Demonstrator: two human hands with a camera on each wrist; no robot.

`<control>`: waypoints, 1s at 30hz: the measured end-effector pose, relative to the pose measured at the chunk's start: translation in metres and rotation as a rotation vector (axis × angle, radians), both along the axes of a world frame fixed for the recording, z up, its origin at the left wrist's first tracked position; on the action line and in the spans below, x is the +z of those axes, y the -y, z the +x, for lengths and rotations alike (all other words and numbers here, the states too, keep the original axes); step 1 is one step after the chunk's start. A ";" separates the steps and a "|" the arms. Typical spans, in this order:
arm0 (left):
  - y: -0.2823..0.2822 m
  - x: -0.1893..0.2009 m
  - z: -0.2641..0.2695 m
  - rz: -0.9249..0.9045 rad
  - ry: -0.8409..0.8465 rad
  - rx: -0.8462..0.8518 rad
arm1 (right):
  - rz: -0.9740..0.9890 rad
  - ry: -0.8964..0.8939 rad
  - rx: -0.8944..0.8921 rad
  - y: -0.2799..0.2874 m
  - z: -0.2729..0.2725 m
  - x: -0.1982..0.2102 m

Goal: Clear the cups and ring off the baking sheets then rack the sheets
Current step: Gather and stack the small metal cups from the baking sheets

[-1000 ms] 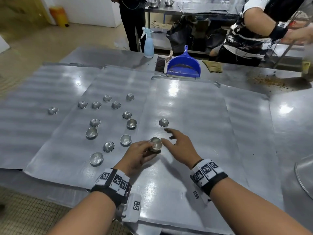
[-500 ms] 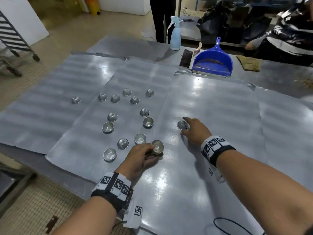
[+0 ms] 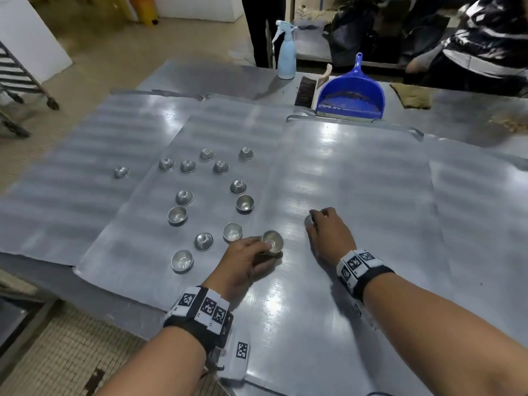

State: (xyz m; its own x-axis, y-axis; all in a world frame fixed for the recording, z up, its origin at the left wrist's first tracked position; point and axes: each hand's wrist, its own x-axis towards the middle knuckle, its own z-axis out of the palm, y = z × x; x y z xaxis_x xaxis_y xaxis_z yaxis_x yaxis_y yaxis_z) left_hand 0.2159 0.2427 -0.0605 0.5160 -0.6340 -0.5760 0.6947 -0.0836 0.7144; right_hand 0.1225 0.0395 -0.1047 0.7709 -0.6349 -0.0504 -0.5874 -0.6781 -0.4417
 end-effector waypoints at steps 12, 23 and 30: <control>-0.010 -0.002 -0.014 -0.028 0.032 -0.065 | 0.103 0.172 -0.170 -0.034 -0.061 0.009; -0.001 -0.009 -0.021 0.028 0.004 -0.098 | 0.118 0.162 -0.214 -0.038 -0.095 0.006; 0.000 -0.009 -0.026 0.048 0.040 -0.092 | 0.147 0.102 -0.188 -0.036 -0.093 0.002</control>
